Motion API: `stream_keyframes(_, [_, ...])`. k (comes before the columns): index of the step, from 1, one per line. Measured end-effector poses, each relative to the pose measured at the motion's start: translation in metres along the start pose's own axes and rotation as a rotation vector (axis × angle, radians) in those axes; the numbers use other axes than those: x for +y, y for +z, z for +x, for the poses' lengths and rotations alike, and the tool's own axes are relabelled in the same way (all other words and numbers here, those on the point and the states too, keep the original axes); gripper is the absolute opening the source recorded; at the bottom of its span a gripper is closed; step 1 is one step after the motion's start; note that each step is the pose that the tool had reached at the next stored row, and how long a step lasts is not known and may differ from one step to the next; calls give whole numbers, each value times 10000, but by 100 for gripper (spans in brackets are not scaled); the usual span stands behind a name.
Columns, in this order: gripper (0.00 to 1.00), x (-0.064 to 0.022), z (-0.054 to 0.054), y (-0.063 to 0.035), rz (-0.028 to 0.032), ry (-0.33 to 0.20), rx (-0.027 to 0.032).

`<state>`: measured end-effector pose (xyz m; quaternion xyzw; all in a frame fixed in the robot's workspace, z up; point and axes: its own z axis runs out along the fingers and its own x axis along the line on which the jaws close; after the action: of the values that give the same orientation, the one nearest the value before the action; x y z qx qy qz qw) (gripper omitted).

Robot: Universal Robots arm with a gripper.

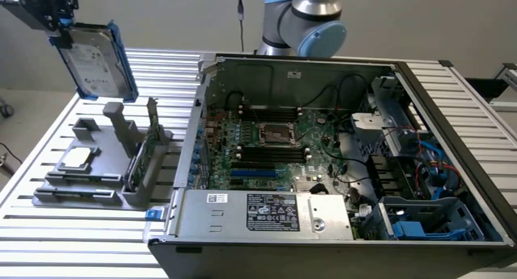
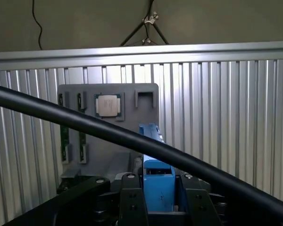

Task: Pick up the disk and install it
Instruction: 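Pick up the disk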

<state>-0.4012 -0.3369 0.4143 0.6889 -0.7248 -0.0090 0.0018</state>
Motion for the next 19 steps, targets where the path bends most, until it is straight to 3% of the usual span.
stream_keyframes(12, [33,-543,-5,-460,-60,1,-19])
stream_keyframes(19, [33,-857,-13,-591,-77,-3,-42])
